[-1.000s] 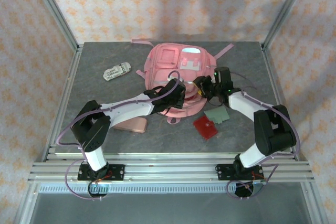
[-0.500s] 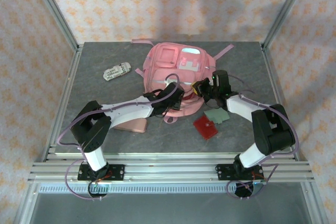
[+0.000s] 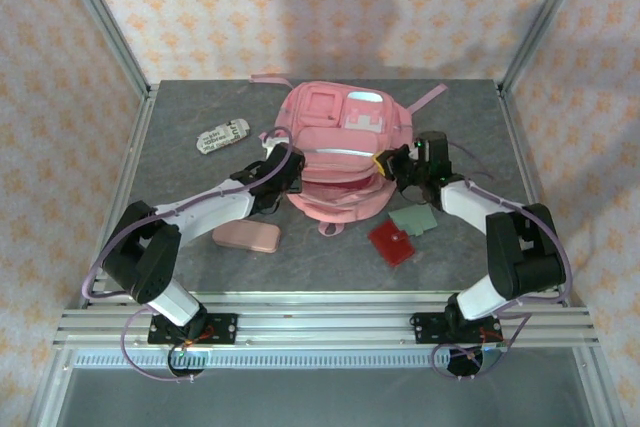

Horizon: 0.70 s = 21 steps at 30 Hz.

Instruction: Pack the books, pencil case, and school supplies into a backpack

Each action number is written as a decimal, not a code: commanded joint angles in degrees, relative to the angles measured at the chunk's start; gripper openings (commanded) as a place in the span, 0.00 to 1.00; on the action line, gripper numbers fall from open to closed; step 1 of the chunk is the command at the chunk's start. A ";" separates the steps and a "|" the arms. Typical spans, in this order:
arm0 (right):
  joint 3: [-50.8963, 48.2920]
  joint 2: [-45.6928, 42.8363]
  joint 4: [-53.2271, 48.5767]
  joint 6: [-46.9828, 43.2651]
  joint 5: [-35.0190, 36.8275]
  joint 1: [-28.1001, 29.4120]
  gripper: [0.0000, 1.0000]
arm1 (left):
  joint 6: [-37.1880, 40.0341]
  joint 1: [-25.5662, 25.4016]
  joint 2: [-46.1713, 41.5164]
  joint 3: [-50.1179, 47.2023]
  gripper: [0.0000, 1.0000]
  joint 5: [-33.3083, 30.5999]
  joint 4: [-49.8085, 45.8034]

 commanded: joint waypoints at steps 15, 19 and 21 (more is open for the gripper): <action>-5.41 -2.46 19.63 8.05 0.85 -2.33 0.43 | -4.70 -13.09 8.93 8.93 0.00 11.31 7.15; -9.80 -5.54 18.38 6.26 6.25 3.81 0.43 | -4.01 -13.13 8.86 8.38 0.00 10.08 6.55; -10.59 -5.53 18.49 5.39 7.71 5.34 0.33 | -3.85 -13.11 8.78 7.93 0.00 9.68 6.43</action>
